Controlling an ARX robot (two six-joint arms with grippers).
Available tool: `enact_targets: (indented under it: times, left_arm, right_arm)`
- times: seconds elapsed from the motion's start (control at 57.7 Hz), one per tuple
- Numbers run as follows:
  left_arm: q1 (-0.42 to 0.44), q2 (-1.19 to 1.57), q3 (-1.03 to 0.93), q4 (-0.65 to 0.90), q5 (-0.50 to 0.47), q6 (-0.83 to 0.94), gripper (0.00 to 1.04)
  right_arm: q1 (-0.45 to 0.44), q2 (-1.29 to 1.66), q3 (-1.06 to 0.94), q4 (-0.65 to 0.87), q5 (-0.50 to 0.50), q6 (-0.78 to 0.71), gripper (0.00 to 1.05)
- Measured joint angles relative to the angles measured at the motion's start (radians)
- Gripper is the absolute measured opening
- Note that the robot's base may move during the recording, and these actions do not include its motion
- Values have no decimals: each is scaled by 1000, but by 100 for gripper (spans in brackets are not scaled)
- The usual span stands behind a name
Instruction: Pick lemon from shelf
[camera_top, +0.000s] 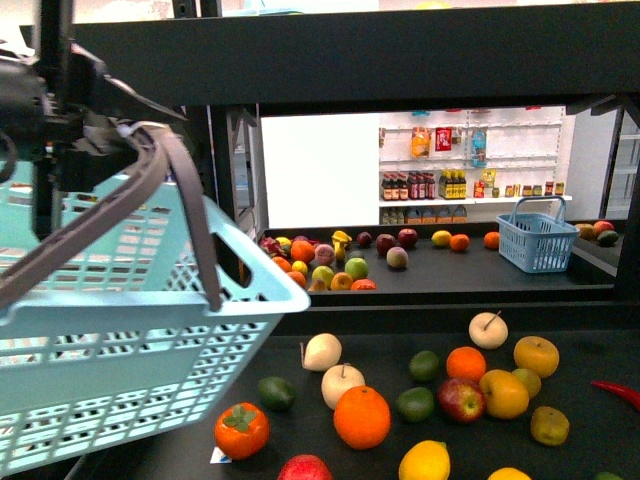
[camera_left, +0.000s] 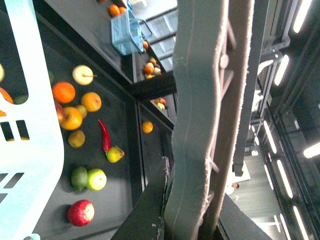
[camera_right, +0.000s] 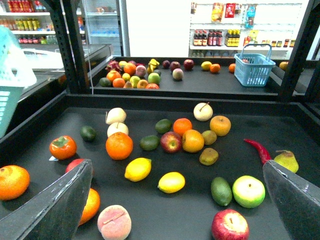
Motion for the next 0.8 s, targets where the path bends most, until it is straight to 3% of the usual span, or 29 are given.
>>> enact_targets:
  times: [0.416, 0.797]
  left_arm:
    - [-238, 86, 1, 112, 84, 2, 11]
    - [-315, 131, 5, 124, 77, 22, 11]
  right_arm:
    - [0, 0, 0, 0, 0, 0, 102]
    - [0, 0, 0, 0, 0, 0, 102]
